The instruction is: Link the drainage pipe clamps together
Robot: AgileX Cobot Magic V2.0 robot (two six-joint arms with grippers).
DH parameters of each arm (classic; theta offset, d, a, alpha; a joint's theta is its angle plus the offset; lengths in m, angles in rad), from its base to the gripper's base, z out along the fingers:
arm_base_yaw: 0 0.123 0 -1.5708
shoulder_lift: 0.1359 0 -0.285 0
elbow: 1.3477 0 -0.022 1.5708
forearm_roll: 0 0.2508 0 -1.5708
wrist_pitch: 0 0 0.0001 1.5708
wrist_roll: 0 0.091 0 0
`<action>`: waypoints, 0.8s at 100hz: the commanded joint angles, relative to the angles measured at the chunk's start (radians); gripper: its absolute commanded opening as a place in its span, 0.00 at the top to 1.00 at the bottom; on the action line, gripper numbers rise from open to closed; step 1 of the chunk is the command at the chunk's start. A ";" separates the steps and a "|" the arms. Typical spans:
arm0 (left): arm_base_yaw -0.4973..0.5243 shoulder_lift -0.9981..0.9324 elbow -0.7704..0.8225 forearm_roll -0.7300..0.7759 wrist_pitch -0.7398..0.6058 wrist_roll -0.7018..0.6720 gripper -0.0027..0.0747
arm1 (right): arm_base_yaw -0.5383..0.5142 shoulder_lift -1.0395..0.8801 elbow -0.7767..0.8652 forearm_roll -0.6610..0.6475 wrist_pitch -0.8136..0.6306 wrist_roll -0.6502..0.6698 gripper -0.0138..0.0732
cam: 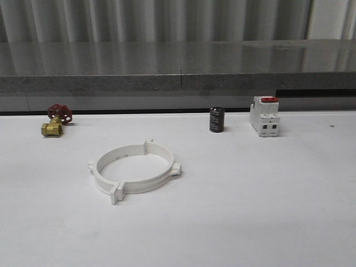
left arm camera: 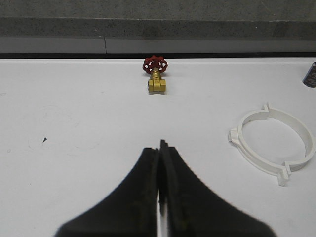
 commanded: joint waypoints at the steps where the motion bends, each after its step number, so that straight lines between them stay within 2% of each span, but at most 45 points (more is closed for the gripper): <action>1: 0.003 0.005 -0.027 -0.010 -0.084 -0.002 0.99 | -0.007 -0.018 -0.014 -0.047 -0.042 -0.008 0.92; 60: 0.003 0.005 -0.027 -0.010 -0.084 -0.002 0.99 | -0.007 -0.019 -0.012 -0.047 -0.004 -0.008 0.92; 80: 0.003 0.005 -0.027 -0.010 -0.084 -0.002 0.99 | -0.010 -0.071 0.007 -0.102 -0.025 -0.041 0.92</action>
